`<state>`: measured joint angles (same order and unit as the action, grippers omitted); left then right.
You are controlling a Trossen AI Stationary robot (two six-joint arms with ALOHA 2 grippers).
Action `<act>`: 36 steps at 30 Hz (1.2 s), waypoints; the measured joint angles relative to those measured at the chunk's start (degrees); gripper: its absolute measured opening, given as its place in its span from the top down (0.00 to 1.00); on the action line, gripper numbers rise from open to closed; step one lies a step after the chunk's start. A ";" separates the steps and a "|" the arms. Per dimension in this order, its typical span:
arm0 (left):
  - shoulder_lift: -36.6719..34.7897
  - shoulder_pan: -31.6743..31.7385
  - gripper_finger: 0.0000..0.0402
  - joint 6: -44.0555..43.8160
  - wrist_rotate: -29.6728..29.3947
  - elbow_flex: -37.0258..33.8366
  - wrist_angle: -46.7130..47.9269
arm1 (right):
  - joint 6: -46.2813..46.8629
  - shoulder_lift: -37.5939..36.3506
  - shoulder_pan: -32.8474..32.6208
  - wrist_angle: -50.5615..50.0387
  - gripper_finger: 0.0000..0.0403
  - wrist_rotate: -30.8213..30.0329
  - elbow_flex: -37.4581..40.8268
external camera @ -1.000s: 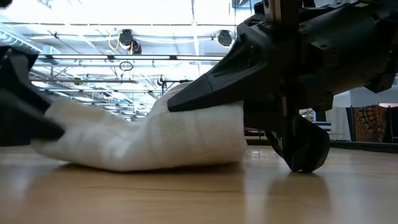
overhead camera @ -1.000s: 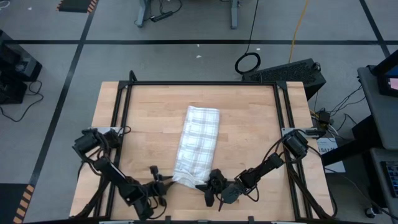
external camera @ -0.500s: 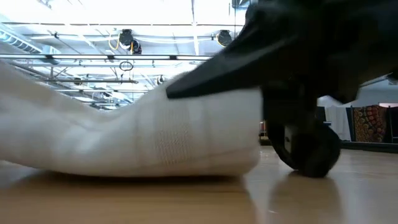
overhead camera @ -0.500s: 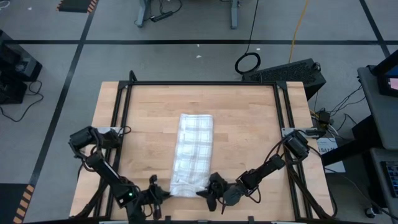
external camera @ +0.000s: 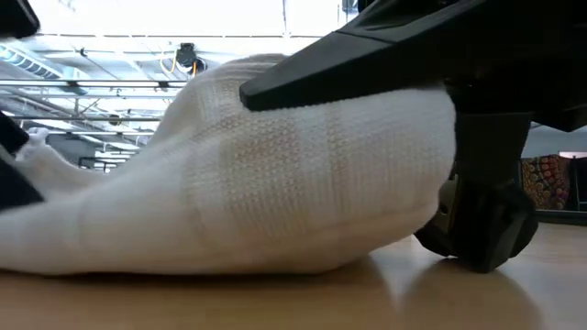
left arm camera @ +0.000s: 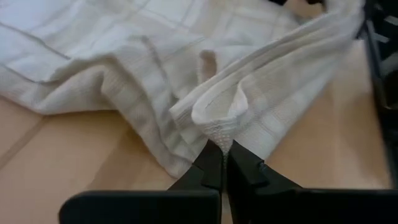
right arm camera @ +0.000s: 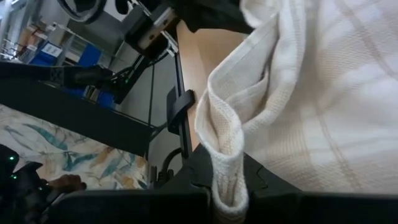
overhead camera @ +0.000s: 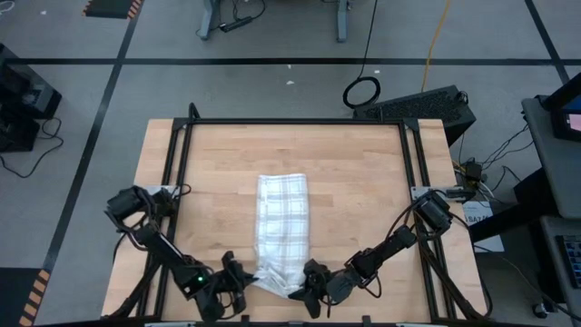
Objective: Roll towel
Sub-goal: Roll the white kitchen towel
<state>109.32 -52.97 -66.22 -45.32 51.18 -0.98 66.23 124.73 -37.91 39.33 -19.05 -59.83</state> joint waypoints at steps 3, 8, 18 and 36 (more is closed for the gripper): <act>0.72 0.49 0.99 -0.02 0.02 0.00 0.01 | -0.04 0.00 0.00 -0.09 0.98 -0.12 0.02; 0.80 -0.09 0.99 0.51 -2.03 -0.02 -0.65 | -0.55 0.00 -0.07 -0.13 0.98 -0.29 0.04; -0.07 -5.21 0.83 8.26 -3.39 -0.04 -6.84 | -3.33 0.11 -0.52 5.03 0.98 -0.51 0.39; -2.64 -14.67 0.68 29.93 -10.54 0.26 -12.22 | -0.55 0.20 -0.49 5.25 0.98 -3.50 0.20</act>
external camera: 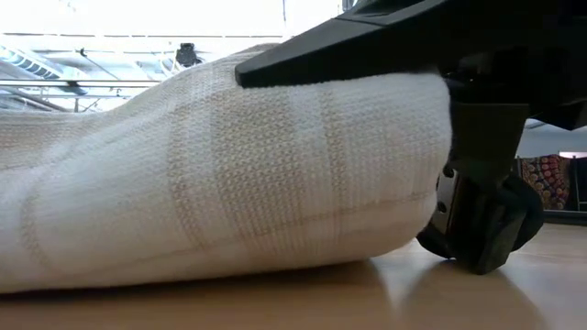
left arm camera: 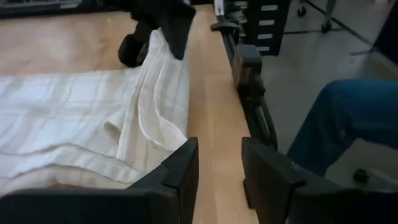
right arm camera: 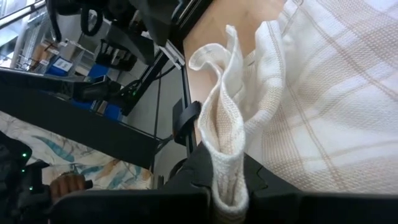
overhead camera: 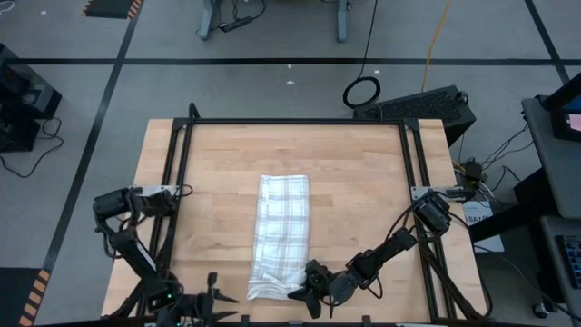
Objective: Roll towel
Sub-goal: Roll the white kitchen towel
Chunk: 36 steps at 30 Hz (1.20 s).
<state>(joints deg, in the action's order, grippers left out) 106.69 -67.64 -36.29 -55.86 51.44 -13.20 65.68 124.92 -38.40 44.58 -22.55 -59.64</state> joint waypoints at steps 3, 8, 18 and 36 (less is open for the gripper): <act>1.30 0.01 0.68 2.47 -0.55 -0.02 0.11 | 0.07 0.00 0.14 0.10 0.98 0.00 0.00; 3.75 1.87 0.65 2.63 -1.47 -0.02 0.20 | 0.07 0.00 0.12 0.21 0.98 -0.02 0.00; 4.62 6.78 0.48 -0.67 -4.22 -0.02 -0.11 | -0.41 0.00 0.14 -0.22 0.98 -1.18 0.00; 4.66 14.31 0.79 -8.43 4.76 -0.55 12.22 | -4.33 -0.13 0.04 -5.69 0.97 -1.59 -0.07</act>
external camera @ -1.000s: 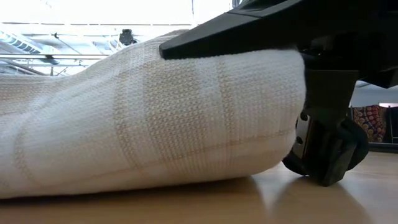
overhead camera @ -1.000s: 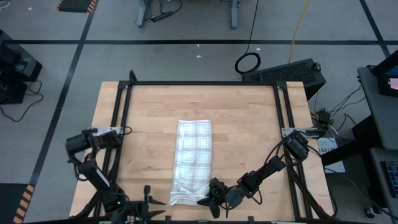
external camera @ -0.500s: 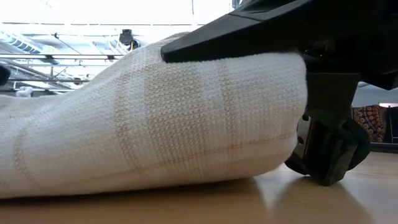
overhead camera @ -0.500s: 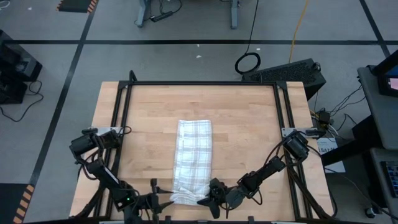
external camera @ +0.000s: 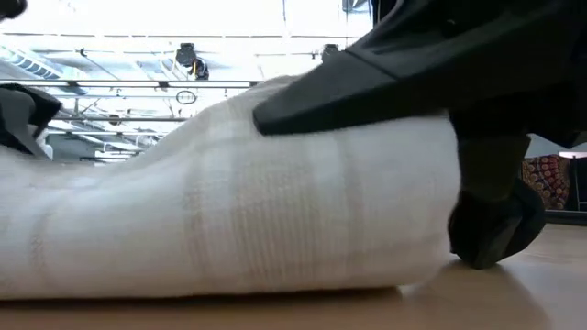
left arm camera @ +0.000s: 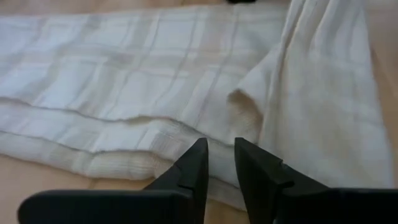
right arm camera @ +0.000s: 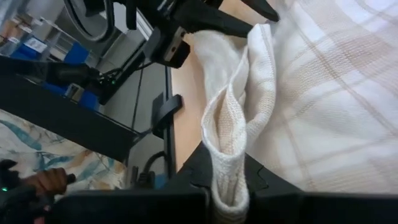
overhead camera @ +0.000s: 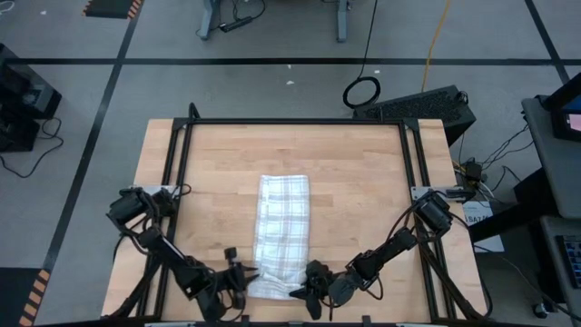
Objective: Roll towel
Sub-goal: Roll the white kitchen towel
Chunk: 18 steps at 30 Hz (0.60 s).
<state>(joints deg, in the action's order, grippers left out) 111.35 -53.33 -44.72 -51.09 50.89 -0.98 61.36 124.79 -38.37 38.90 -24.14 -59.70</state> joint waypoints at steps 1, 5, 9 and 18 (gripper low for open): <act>0.00 0.40 0.79 0.02 0.61 0.00 0.13 | -0.73 0.00 0.00 -0.47 0.96 0.00 0.00; 0.00 1.52 0.79 0.04 2.50 0.00 0.47 | -3.48 -0.02 0.00 -2.48 0.87 -0.18 0.00; -0.10 1.55 0.79 0.03 2.91 0.00 1.04 | -3.93 -0.02 -0.02 -2.58 0.78 -0.28 0.02; -10.41 -5.20 0.79 3.15 1.28 0.05 4.21 | -0.49 -0.11 0.04 -2.49 0.91 -0.32 0.07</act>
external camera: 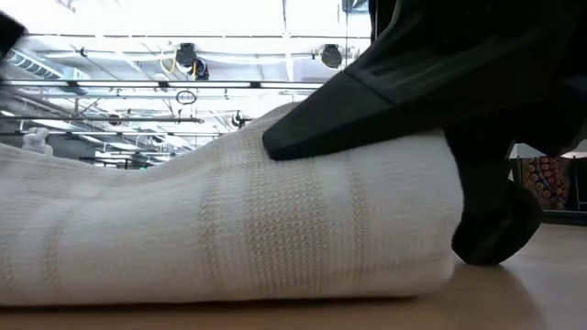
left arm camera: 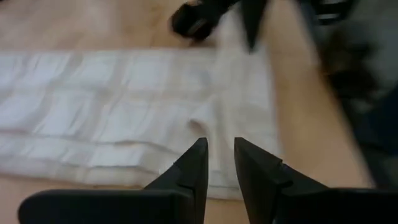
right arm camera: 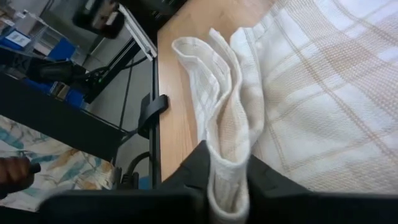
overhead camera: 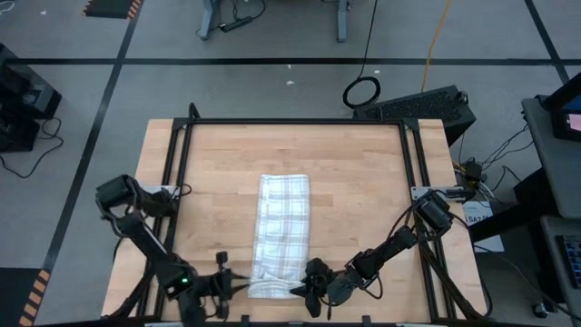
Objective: Roll towel
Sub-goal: Roll the white kitchen towel
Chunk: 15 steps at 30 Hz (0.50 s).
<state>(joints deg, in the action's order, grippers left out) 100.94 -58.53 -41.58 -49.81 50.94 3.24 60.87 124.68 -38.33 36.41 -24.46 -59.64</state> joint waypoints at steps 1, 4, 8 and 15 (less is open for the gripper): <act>-0.28 -1.08 0.79 1.36 -0.15 0.02 -0.55 | 0.13 0.00 0.00 0.02 0.94 0.00 0.00; 1.16 -3.25 0.79 2.91 -0.17 0.04 -1.71 | 0.16 -0.02 0.00 0.04 0.98 0.08 0.02; 5.08 -3.49 0.73 1.83 -0.12 -0.05 -4.49 | 1.02 -0.02 0.02 0.04 0.96 0.15 0.02; 8.29 -3.20 0.48 4.50 -5.40 -0.05 -13.27 | 1.76 -0.02 0.02 0.07 0.97 0.00 0.02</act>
<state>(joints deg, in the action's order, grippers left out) 109.23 -61.73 -37.08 -55.21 50.89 -10.03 62.63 124.66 -38.30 36.47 -24.46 -59.61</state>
